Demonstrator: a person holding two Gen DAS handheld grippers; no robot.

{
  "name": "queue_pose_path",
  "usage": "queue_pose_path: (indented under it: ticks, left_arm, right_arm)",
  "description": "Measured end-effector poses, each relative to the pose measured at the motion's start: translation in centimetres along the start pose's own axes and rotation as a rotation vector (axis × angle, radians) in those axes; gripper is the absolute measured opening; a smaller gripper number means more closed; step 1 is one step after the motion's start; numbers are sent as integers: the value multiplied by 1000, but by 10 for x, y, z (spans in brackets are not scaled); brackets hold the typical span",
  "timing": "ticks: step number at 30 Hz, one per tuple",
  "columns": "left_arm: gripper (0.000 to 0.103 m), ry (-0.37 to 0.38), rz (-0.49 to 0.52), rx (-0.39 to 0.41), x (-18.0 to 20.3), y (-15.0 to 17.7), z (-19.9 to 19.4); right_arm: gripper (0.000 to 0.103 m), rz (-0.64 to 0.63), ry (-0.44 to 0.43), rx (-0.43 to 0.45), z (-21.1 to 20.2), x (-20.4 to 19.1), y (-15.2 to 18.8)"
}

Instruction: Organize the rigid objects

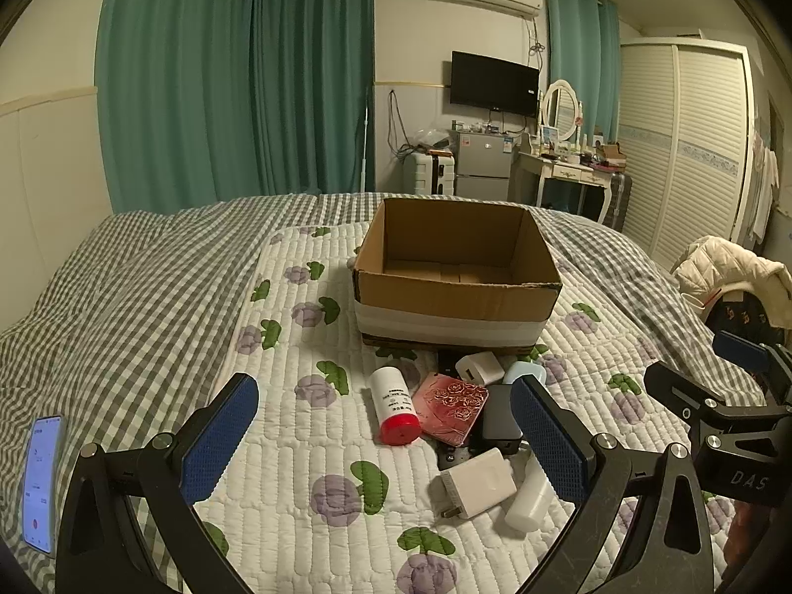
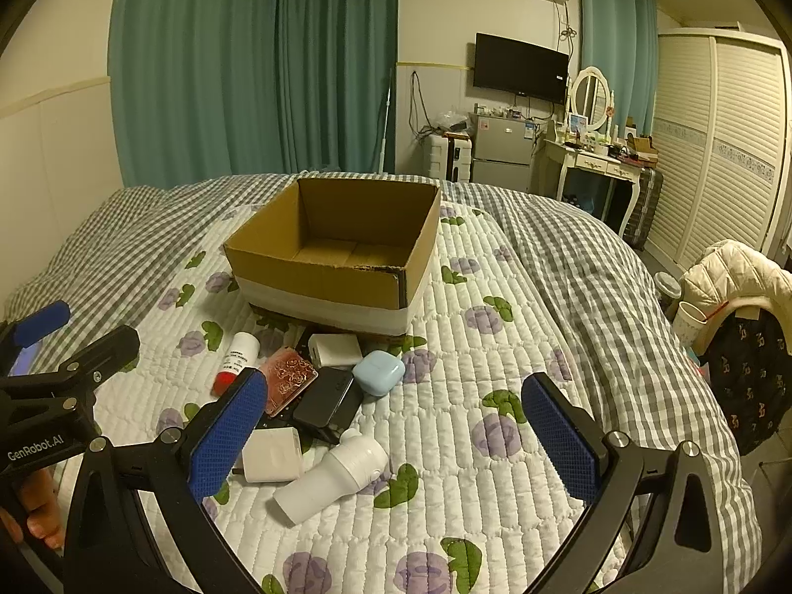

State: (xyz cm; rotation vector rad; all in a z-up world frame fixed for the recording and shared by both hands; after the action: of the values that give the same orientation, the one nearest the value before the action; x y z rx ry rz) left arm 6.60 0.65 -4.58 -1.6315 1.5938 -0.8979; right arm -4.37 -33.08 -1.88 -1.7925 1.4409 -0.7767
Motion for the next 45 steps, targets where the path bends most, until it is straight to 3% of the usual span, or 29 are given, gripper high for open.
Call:
queue_pose_path:
  ticks: [32,40,45]
  left_arm:
    - [103,-21,25,-10,2,4,4]
    - [103,-57,33,-64,-7,2,37]
    - [103,-69,29,-134,-15,17,77]
  right_arm:
    - [103,4,-11,-19,5,-1,3]
    - [103,-58,-11,-53,31,-13,-5]
    - [103,-40,-14,-123,78,-14,-2]
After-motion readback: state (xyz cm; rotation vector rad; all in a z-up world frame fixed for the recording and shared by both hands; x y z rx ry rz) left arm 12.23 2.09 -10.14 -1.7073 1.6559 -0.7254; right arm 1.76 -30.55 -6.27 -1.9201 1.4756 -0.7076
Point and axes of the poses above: each gripper's, at about its wrist camera, not at the fingertips, and z roughly the way its jaws point, x to its right, y to its underside, the point moved 7 cm from there along z, roughly the way its jaws point, and after that the axes turned 2 degrees about y, right-handed, at the moved point
